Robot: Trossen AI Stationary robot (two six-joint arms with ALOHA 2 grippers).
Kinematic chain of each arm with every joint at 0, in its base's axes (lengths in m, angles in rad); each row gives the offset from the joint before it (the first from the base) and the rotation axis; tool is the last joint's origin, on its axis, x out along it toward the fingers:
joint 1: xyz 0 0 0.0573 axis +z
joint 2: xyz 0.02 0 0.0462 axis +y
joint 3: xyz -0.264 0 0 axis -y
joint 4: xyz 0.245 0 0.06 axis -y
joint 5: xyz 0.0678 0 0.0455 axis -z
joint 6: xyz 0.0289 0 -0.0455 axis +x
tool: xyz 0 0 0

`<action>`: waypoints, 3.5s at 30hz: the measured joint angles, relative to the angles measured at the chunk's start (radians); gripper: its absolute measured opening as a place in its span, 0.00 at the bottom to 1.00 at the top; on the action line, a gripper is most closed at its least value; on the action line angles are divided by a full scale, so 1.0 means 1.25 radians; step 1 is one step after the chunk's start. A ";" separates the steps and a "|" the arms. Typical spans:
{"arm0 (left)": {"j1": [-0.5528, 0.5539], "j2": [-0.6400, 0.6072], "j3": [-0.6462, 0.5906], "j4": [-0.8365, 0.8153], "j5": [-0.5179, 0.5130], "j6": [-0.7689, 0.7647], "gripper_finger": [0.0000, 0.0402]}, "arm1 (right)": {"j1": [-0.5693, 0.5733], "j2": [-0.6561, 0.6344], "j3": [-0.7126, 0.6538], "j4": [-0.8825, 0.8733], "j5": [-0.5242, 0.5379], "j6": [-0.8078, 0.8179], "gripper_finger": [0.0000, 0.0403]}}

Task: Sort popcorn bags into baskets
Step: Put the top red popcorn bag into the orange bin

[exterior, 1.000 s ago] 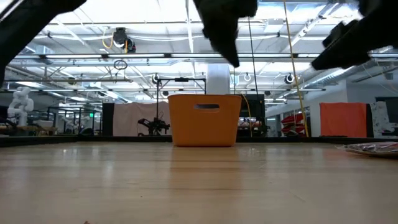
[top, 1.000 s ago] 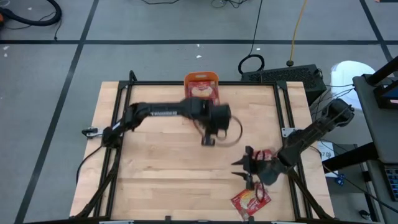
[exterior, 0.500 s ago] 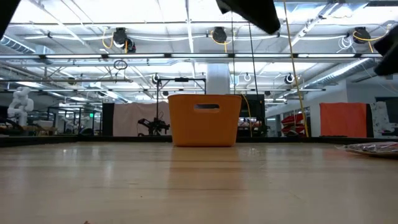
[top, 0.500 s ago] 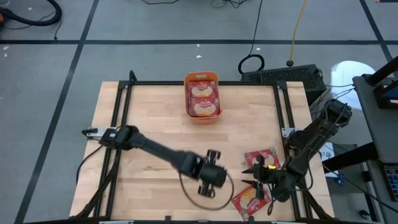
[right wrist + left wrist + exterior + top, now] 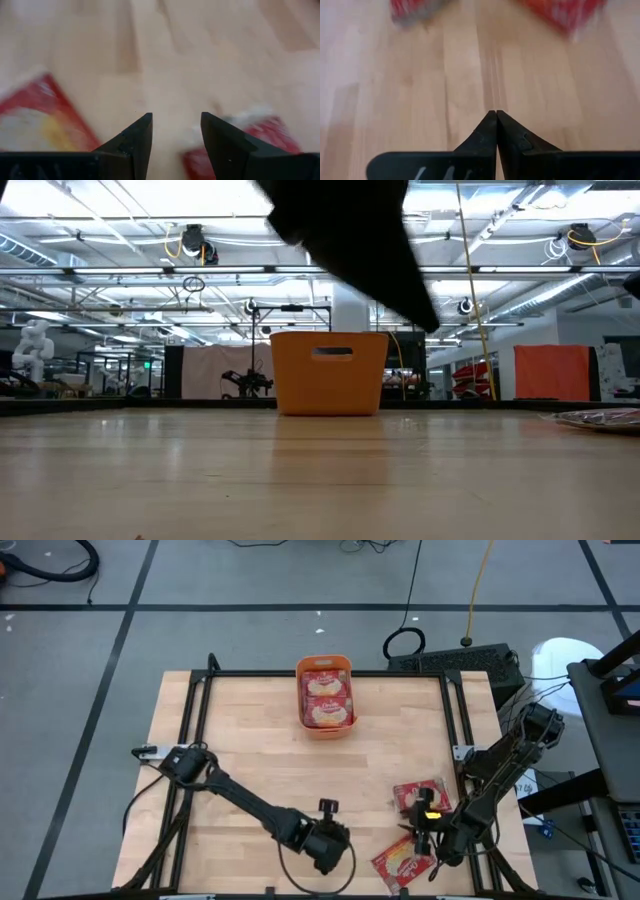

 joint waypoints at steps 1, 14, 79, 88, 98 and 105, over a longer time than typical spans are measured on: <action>0.000 -0.010 -0.017 0.040 -0.007 0.000 0.01 | -0.001 0.000 0.000 -0.028 0.000 0.008 0.40; 0.002 -0.210 -0.405 0.616 -0.004 0.106 0.02 | 0.008 0.000 -0.001 -0.187 -0.014 -0.033 0.40; 0.042 -0.226 -0.492 0.782 0.036 0.018 0.12 | -0.011 0.116 -0.028 -0.025 -0.023 -0.221 0.41; 0.043 -0.225 -0.492 0.782 0.036 0.031 0.12 | -0.020 0.146 -0.030 -0.004 0.001 -0.228 0.11; 0.044 -0.225 -0.492 0.779 0.035 0.032 0.12 | -0.063 0.149 -0.033 0.235 0.039 -0.395 0.00; 0.045 -0.225 -0.492 0.777 0.035 0.037 0.12 | -0.082 0.147 -0.031 0.455 0.038 -0.616 0.00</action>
